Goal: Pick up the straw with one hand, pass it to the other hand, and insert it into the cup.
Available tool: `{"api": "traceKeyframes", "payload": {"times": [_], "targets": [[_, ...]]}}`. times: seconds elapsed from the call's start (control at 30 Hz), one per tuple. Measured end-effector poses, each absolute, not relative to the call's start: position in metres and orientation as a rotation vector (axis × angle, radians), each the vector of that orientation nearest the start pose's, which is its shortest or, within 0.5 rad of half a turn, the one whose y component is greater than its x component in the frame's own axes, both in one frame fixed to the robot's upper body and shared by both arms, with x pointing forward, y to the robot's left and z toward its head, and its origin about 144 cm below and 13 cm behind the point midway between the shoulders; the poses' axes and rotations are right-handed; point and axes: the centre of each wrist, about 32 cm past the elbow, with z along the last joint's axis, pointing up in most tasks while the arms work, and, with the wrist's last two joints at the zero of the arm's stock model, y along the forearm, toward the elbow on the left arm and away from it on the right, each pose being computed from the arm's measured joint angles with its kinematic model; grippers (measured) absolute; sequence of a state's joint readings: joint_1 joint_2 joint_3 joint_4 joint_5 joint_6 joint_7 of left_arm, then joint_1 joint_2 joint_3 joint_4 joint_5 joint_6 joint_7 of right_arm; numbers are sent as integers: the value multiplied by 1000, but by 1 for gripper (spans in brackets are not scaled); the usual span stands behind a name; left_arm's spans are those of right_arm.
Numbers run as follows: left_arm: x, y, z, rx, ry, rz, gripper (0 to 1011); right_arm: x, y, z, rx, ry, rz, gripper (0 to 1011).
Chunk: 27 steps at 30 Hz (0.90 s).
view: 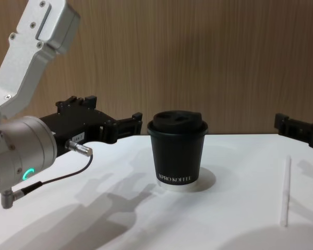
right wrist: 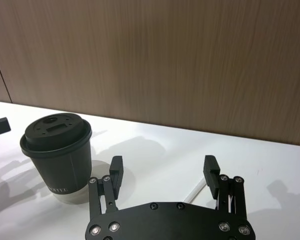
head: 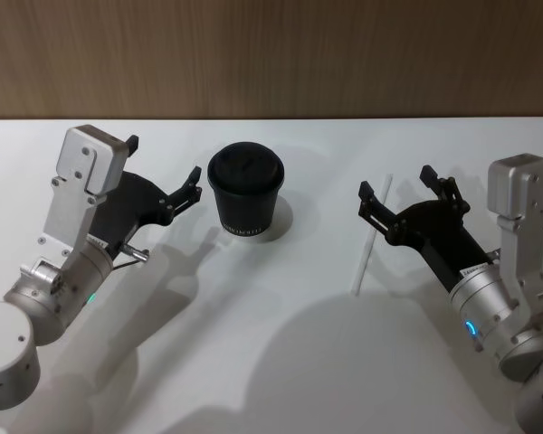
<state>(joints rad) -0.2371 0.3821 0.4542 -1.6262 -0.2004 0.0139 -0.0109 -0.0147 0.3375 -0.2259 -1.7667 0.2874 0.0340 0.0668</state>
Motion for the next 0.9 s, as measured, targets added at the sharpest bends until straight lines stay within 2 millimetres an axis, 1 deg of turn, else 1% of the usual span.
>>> {"api": "traceKeyframes", "payload": {"times": [0.9], "targets": [[492, 198, 1204, 61, -267, 1124, 1002, 443, -237, 1189, 26, -75, -1229, 1001]]}}
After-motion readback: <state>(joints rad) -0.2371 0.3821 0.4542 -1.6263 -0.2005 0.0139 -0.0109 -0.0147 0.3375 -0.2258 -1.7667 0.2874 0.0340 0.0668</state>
